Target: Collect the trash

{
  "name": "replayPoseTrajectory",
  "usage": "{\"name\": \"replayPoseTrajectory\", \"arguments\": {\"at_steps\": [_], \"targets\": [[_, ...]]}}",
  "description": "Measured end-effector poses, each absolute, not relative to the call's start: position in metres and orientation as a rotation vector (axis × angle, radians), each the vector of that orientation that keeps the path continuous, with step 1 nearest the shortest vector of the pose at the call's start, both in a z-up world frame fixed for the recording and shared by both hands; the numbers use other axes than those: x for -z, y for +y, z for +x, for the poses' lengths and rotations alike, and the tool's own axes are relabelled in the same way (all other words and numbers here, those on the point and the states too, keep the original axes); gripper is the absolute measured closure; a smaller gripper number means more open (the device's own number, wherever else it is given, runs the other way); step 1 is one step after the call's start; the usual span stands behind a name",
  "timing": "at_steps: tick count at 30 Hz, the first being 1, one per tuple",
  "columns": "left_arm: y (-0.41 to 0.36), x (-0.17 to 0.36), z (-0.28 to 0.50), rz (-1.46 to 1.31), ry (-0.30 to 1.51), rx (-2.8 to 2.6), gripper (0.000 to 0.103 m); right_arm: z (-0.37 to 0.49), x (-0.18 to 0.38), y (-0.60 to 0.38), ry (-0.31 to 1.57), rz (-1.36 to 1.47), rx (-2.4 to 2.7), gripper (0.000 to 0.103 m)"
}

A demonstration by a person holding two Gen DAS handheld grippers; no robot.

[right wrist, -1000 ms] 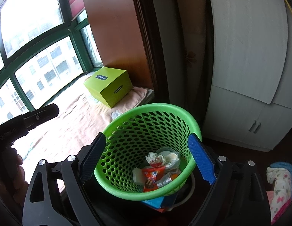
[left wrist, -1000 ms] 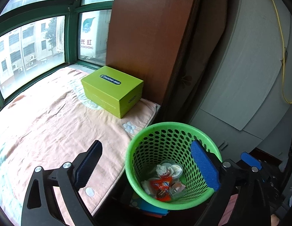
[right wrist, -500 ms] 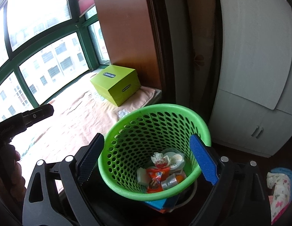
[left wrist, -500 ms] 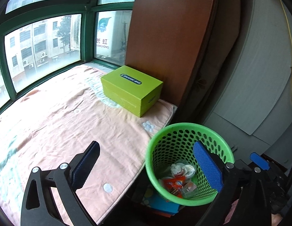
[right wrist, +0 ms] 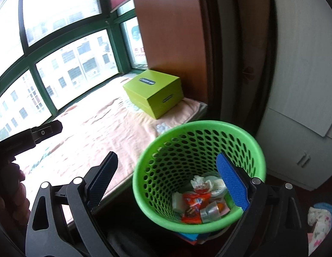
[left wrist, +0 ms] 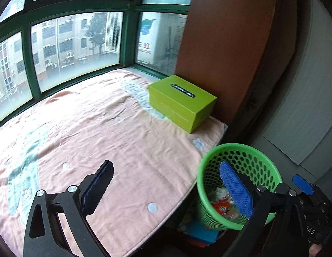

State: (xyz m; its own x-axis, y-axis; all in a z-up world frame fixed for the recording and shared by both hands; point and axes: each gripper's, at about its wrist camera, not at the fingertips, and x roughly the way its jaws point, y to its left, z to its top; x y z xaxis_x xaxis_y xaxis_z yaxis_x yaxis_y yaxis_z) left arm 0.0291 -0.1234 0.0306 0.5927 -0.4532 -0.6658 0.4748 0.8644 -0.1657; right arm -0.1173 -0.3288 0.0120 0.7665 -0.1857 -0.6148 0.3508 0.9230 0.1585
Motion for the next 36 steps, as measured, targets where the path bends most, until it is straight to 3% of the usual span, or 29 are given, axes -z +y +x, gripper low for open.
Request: {"name": "replayPoseTrajectory", "arguments": {"at_steps": [36], "targets": [[-0.029, -0.020, 0.054, 0.007, 0.787, 0.247, 0.007, -0.046, -0.008, -0.258, 0.676, 0.194, 0.053, 0.010]]}}
